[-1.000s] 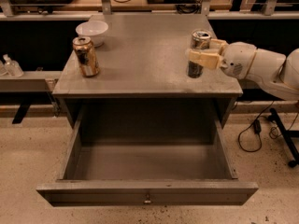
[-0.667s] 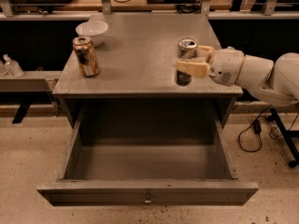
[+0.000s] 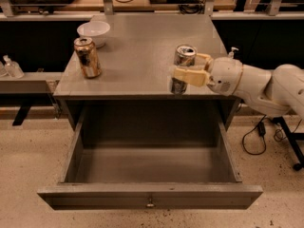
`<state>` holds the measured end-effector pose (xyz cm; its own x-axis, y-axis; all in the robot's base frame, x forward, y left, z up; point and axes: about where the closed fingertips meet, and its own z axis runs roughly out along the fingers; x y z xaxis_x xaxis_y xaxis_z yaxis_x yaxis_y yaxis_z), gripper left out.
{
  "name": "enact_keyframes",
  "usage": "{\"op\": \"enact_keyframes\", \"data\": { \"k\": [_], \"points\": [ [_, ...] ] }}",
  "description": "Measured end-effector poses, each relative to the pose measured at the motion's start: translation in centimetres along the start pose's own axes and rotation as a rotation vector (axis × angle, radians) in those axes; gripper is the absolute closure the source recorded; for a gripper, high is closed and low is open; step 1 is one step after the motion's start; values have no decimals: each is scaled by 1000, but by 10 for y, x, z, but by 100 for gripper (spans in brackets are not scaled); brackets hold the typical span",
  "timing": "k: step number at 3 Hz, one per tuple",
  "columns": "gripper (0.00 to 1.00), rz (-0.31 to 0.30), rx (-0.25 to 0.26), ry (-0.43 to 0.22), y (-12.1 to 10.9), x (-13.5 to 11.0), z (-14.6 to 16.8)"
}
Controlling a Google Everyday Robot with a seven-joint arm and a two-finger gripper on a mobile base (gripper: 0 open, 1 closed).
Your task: Place redbull can into top drawer
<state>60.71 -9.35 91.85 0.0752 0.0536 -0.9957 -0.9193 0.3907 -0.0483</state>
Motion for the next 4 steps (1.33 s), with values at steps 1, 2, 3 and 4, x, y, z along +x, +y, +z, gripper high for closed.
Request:
{"op": "enact_keyframes", "data": {
  "k": [1,2,3,4],
  "points": [
    [100,125,-165,-59,77,25,7],
    [100,155,-224,17,115,75,-6],
    [100,162,-235,26,121,80,-4],
    [100,187,-264,28,117,103,-3]
  ]
}}
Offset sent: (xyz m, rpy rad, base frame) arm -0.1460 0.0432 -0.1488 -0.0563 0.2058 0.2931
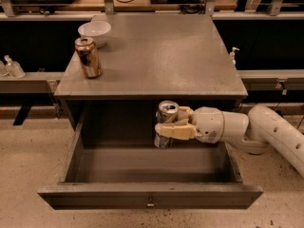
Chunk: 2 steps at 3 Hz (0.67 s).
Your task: Place redbull can into top drawer
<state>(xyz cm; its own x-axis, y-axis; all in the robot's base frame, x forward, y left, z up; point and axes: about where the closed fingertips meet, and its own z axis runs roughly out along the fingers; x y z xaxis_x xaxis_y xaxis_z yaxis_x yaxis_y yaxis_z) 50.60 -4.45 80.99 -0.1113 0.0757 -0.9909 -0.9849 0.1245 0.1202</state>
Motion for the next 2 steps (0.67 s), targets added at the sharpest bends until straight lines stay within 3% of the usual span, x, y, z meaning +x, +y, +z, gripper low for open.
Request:
{"op": "enact_keyframes", "data": {
  "k": [1,2],
  "points": [
    [100,5,-13,-20,-14,33,-11],
    [100,7,16,28,-21,56,-23]
  ]
}}
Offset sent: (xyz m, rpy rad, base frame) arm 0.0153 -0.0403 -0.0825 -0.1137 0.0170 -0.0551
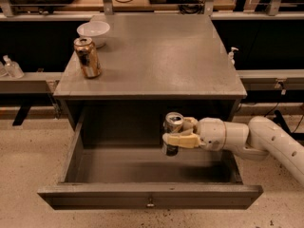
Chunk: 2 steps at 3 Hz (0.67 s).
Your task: Place redbull can into top drawer
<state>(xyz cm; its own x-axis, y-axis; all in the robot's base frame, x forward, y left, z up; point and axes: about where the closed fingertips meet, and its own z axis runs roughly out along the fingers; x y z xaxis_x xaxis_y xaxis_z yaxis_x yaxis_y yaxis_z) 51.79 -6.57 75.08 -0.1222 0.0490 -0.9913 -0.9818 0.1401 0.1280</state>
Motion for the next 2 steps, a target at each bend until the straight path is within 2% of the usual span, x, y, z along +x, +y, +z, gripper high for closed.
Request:
{"op": "enact_keyframes", "data": {
  "k": [1,2],
  "points": [
    [100,-5,41,92,-4,14,-7],
    [100,-14,55,131,-7,31,-14]
  ]
}}
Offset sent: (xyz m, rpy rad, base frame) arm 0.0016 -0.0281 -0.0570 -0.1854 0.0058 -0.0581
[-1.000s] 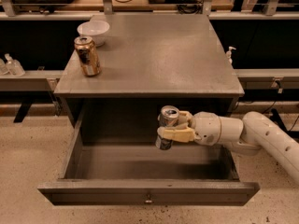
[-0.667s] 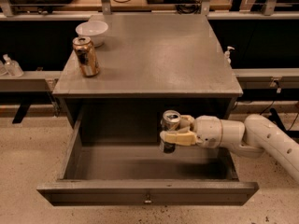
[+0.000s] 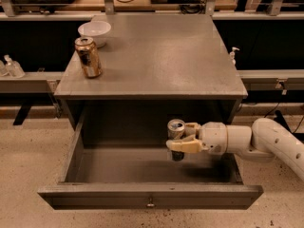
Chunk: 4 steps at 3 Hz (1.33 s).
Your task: Place redbull can into top drawer
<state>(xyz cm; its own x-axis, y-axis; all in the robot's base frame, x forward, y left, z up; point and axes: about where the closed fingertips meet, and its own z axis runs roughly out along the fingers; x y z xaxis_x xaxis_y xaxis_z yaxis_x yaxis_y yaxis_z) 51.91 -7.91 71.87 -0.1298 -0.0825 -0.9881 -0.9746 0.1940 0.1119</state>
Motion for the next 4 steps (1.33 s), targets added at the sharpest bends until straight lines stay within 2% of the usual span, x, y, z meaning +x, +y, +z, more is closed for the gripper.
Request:
{"op": "enact_keyframes", "data": {
  "k": [1,2,4],
  "points": [
    [100,-15,-1,16,-3,17,-6],
    [82,-31,3,41,-4,28,-9],
    [36,-43,42,56,-6,37,-19]
  ]
}}
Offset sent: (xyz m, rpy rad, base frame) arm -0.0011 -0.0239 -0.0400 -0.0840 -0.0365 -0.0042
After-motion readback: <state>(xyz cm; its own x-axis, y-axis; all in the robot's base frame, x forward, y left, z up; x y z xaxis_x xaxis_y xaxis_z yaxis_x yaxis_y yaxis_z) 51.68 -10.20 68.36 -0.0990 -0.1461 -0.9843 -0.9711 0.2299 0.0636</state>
